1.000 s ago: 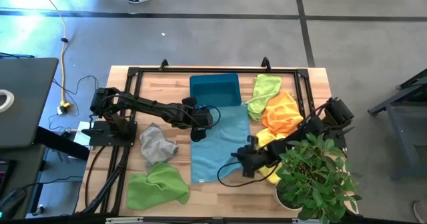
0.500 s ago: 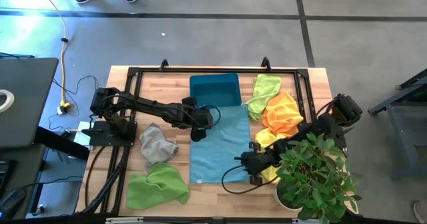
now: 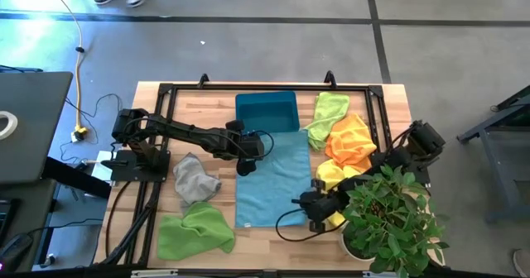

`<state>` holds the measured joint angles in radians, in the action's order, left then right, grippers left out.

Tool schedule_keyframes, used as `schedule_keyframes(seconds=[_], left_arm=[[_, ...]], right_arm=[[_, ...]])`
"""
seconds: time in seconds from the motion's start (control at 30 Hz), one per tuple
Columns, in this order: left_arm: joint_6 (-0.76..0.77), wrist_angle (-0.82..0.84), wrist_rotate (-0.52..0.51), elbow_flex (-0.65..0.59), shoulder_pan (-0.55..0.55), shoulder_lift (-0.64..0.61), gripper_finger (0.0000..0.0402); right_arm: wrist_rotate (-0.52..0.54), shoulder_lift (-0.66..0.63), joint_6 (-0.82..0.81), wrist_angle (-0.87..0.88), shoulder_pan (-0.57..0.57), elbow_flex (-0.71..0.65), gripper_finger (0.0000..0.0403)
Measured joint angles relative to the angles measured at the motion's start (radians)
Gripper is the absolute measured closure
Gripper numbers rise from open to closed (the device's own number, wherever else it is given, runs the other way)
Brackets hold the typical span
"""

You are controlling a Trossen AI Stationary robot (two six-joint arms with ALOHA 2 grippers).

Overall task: Fold microfiber towels
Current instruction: Fold the blue microfiber cloth

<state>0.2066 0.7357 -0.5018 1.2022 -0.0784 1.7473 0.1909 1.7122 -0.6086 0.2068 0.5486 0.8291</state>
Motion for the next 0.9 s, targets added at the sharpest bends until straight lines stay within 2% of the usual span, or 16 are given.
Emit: schedule_keyframes(seconds=[0.1, 0.27, 0.33, 0.57, 0.77, 0.9], left_arm=[[0.000, 0.000, 0.001, 0.000, 0.000, 0.000, 0.0400], [0.002, 0.000, 0.004, 0.000, 0.000, 0.000, 0.0400], [0.002, 0.000, 0.004, 0.000, 0.000, 0.000, 0.0400], [0.001, 0.000, 0.012, 0.000, 0.000, 0.000, 0.0400], [0.001, 0.000, 0.011, 0.000, 0.000, 0.000, 0.0400], [0.000, 0.000, 0.012, 0.000, 0.000, 0.000, 0.0400]], right_arm=[[0.029, 0.013, 0.023, 0.004, -0.013, 0.001, 0.0281], [0.229, 0.016, 0.051, 0.055, -0.054, 0.001, 0.0281], [0.262, 0.016, 0.049, 0.067, -0.071, 0.001, 0.0281], [0.074, -0.004, 0.025, 0.114, -0.075, 0.037, 0.0281], [0.089, -0.025, -0.025, 0.227, -0.016, 0.119, 0.0281], [0.087, -0.026, -0.106, 0.229, 0.035, 0.147, 0.0281]])
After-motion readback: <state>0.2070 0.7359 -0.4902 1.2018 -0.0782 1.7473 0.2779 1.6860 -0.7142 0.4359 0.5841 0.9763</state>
